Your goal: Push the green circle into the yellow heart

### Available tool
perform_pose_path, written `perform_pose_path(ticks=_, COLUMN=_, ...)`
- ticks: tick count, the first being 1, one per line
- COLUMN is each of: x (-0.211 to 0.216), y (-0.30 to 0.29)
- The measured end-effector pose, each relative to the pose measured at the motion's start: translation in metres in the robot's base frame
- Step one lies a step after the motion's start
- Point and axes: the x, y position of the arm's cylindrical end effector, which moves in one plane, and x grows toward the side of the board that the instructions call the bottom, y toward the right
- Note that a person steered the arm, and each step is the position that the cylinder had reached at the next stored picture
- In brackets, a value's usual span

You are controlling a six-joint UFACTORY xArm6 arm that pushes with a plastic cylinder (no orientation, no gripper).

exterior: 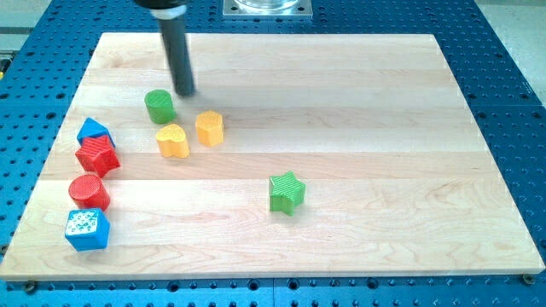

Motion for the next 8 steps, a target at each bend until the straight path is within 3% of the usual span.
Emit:
perform_pose_path(ticks=2, x=0.075, y=-0.027)
perform_pose_path(ticks=7, x=-0.046, y=-0.004)
perform_pose_path(ticks=8, x=-0.044, y=0.013)
